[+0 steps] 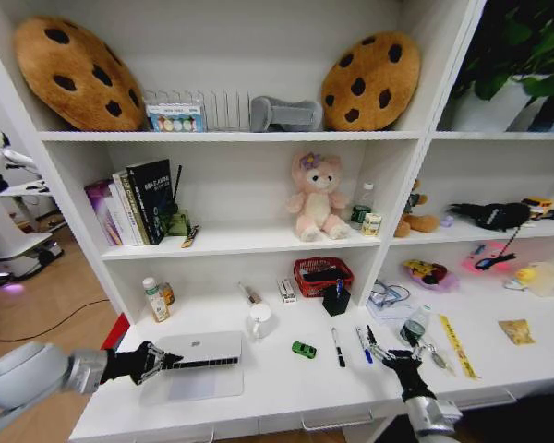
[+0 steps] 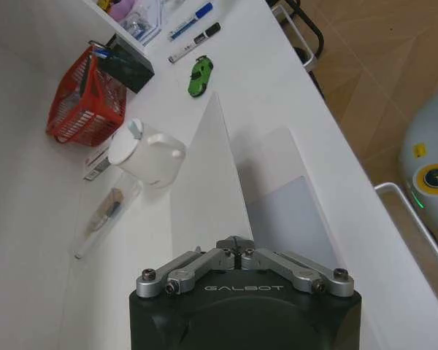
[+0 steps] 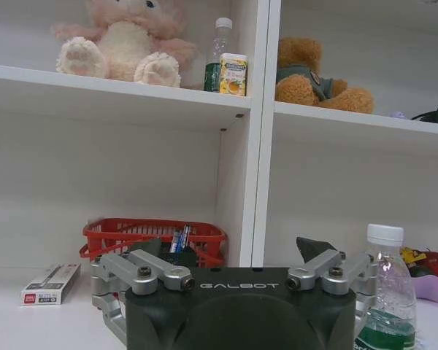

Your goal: Organize the objects on the table.

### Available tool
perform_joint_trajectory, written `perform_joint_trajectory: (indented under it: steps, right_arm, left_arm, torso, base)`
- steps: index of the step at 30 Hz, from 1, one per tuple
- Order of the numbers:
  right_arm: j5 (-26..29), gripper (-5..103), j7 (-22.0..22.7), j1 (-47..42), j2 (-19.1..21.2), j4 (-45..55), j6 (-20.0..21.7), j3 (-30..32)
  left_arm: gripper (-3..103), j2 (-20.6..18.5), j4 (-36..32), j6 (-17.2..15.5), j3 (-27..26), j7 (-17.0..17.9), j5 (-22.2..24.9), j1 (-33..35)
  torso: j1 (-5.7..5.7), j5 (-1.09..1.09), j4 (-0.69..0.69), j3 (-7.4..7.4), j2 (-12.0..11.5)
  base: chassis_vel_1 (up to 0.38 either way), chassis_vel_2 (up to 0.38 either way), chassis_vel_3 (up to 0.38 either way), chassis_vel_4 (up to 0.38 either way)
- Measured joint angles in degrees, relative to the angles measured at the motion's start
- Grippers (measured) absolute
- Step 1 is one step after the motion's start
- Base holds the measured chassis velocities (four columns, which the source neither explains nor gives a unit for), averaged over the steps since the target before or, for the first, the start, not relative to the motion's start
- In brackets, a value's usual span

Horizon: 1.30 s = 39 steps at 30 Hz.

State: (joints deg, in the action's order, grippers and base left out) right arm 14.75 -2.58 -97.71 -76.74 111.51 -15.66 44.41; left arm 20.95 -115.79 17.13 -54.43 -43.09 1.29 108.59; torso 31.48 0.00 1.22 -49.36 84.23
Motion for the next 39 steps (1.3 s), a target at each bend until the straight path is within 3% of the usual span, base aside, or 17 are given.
perform_joint_trajectory:
  steps: [10, 15, 16, 17, 19, 20, 22, 23, 25, 26, 28, 29, 31, 32, 34, 35, 39]
  right_arm:
    - [-0.6, 100, 0.5, 0.1, -0.7, -0.2, 0.0, -0.2]
    - [-0.5, 100, 1.9, 0.0, -0.8, -0.2, 0.6, -0.6]
    - [-0.5, 100, 2.2, -0.2, -0.8, -0.2, 0.8, -0.8]
    - [-0.5, 100, 2.2, -0.2, -0.8, -0.2, 0.8, -0.8]
    - [-0.4, 100, 2.2, -0.6, -0.8, 0.1, 0.9, -0.9]
    - [-0.4, 100, 2.2, -0.6, -0.8, 0.1, 0.9, -0.9]
    - [-0.3, 100, 2.2, -1.2, -0.6, 0.5, 0.9, -1.0]
    - [-0.3, 100, 2.2, -1.2, -0.6, 0.5, 0.9, -1.0]
    - [-0.2, 100, 2.2, -1.4, -0.3, 0.7, 1.0, -1.0]
    - [-0.2, 100, 2.2, -1.4, -0.3, 0.7, 1.0, -1.0]
    - [0.2, 100, 2.8, -1.4, -0.1, 1.5, 1.6, -1.0]
    - [0.2, 100, 2.8, -1.4, -0.1, 1.5, 1.6, -1.0]
    - [0.7, 100, 3.4, -1.9, -0.1, 2.8, 2.3, -1.0]
    - [0.7, 100, 3.4, -1.9, -0.1, 2.8, 2.3, -1.0]
    - [-0.2, 100, 5.4, -2.5, 0.0, 4.2, 3.1, -0.9]
    - [-0.2, 100, 5.4, -2.5, 0.0, 4.2, 3.1, -0.9]
    - [-0.7, 100, 7.3, -4.0, 0.5, 8.6, 5.1, -0.4]
  left_arm:
    - [0, 5.7, 0.6, 1.6, 0.5, -0.1, -4.0, 3.1]
    - [0, 11.2, 1.1, 0.7, 1.1, 8.0, -1.3, 3.7]
    - [0, 13.1, 1.2, -0.3, 1.2, 10.9, 0.8, 3.4]
    - [0, 13.1, 1.2, -0.3, 1.2, 10.9, 0.8, 3.4]
    - [0, 17.4, 1.2, -3.0, 1.4, 17.2, 6.2, 3.0]
    - [0, 17.4, 1.2, -3.0, 1.4, 17.2, 6.2, 3.0]
    - [0, 22.9, 0.4, -5.4, 1.5, 26.0, 11.4, 2.8]
    - [0, 22.9, 0.4, -5.4, 1.5, 26.0, 11.4, 2.8]
    - [0, 27.2, -1.2, -7.8, 1.5, 33.7, 16.4, 3.0]
    - [0, 27.2, -1.2, -7.8, 1.5, 33.7, 16.4, 3.0]
    - [0, 31.2, -3.7, -12.1, 1.5, 41.3, 20.1, 2.9]
    - [0, 31.2, -3.7, -12.1, 1.5, 41.3, 20.1, 2.9]
    - [1, 35.1, -7.2, -16.6, 1.5, 46.5, 24.0, 2.8]
    - [1, 35.1, -7.2, -16.6, 1.5, 46.5, 24.0, 2.8]
    - [12, 38.2, -10.1, -19.1, 1.3, 48.9, 25.9, 2.7]
    - [12, 38.2, -10.1, -19.1, 1.3, 48.9, 25.9, 2.7]
    - [28, 44.9, -14.6, -21.0, 0.5, 50.9, 27.3, 2.2]
  torso:
    - [0.0, 0.0, -0.01, 0.0, 0.0]
    - [0.0, 0.0, 0.0, 0.0, 0.0]
    - [0.0, 0.0, 0.01, 0.0, 0.0]
    - [0.0, 0.0, 0.01, 0.0, 0.0]
    - [0.0, 0.02, 0.0, 0.0, 0.0]
    - [0.0, 0.02, 0.0, 0.0, 0.0]
    - [0.0, -0.01, -0.01, 0.0, 0.0]
    - [0.0, -0.01, -0.01, 0.0, 0.0]
    - [0.0, 0.01, -0.02, 0.0, 0.0]
    - [0.0, 0.01, -0.02, 0.0, 0.0]
    - [0.0, 0.01, -0.01, 0.0, 0.0]
    - [0.0, 0.01, -0.01, 0.0, 0.0]
    - [0.0, 0.01, 0.0, 0.0, 0.0]
    - [0.0, 0.01, 0.0, 0.0, 0.0]
    - [0.0, 0.02, 0.0, 0.0, 0.0]
    - [0.0, 0.02, 0.0, 0.0, 0.0]
    - [0.0, 0.01, 0.01, 0.0, 0.0]
  base:
    - [0.0, 0.0, 0.0, 0.0]
    - [0.0, 0.0, 0.0, 0.0]
    - [0.0, 0.0, 0.0, 0.0]
    - [0.0, 0.0, 0.0, 0.0]
    - [0.0, 0.0, 0.0, 0.0]
    - [0.0, 0.0, 0.0, 0.0]
    - [0.0, 0.0, 0.0, 0.0]
    - [0.0, 0.0, 0.0, 0.0]
    - [0.0, 0.0, 0.0, 0.0]
    - [0.0, 0.0, 0.0, 0.0]
    - [0.0, 0.0, 0.0, 0.0]
    - [0.0, 0.0, 0.0, 0.0]
    - [0.0, 0.0, 0.0, 0.0]
    - [0.0, 0.0, 0.0, 0.0]
    - [0.0, 0.0, 0.0, 0.0]
    - [0.0, 0.0, 0.0, 0.0]
    - [0.0, 0.0, 0.0, 0.0]
